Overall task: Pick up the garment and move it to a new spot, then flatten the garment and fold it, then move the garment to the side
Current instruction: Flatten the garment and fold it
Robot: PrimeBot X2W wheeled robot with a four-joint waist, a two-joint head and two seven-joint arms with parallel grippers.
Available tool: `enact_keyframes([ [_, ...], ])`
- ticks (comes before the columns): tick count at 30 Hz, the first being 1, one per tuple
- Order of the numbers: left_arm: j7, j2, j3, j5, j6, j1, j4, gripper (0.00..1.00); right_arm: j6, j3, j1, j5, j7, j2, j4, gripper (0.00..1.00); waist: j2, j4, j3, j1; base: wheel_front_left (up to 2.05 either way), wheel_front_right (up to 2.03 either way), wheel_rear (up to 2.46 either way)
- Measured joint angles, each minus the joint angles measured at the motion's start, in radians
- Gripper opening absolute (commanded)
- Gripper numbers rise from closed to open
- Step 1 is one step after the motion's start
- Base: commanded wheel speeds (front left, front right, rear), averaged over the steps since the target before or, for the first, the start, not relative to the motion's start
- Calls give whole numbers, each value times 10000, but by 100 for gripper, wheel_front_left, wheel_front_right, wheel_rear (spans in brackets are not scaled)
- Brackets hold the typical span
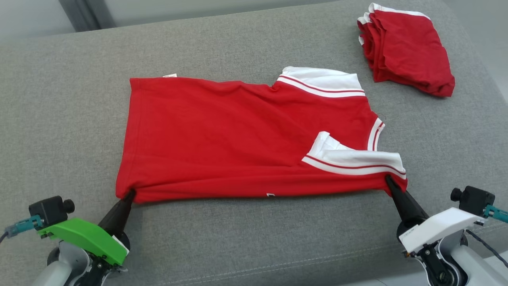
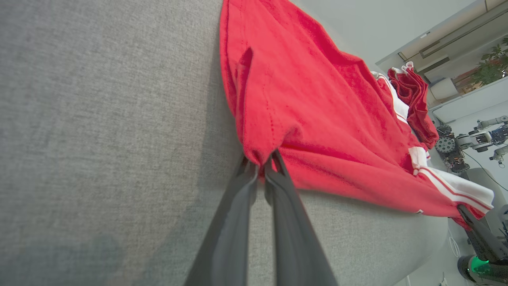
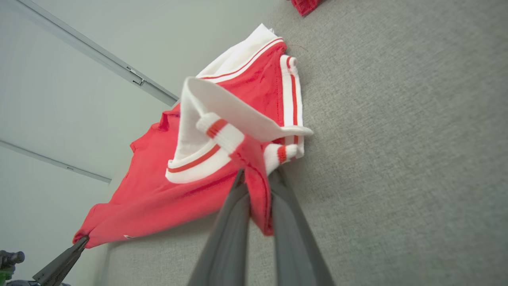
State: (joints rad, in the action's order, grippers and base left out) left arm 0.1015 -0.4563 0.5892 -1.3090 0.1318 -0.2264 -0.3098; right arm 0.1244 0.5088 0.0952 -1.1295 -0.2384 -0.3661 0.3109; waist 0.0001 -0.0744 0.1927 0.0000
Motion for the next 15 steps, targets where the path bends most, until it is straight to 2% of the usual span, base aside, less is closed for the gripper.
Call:
enact_keyframes([
  [5, 63, 288, -142, -648, -2, 420, 573, 0, -2, 90, -434, -408, -2, 77, -180, 0, 0, 167, -10, 0, 0, 0, 0],
  [8, 63, 267, -322, -832, -2, 396, 982, 0, -2, 86, -270, -408, -65, 65, -539, 0, 0, 187, -30, 0, 0, 0, 0],
  [12, -245, -75, -326, -849, -4, -257, 1363, 0, -2, 111, 800, -374, -71, -79, -999, 0, 0, 190, -60, 0, 0, 0, 0],
  [14, -454, -520, -288, -391, -4, -873, 1333, 0, -4, 244, 1639, -242, 90, -226, -1154, 0, 0, 157, -85, 0, 0, 0, 0],
  [15, -454, -520, -288, -391, -4, -873, 1333, 0, -4, 244, 1639, -242, 90, -226, -1154, 0, 0, 157, -85, 0, 0, 0, 0],
])
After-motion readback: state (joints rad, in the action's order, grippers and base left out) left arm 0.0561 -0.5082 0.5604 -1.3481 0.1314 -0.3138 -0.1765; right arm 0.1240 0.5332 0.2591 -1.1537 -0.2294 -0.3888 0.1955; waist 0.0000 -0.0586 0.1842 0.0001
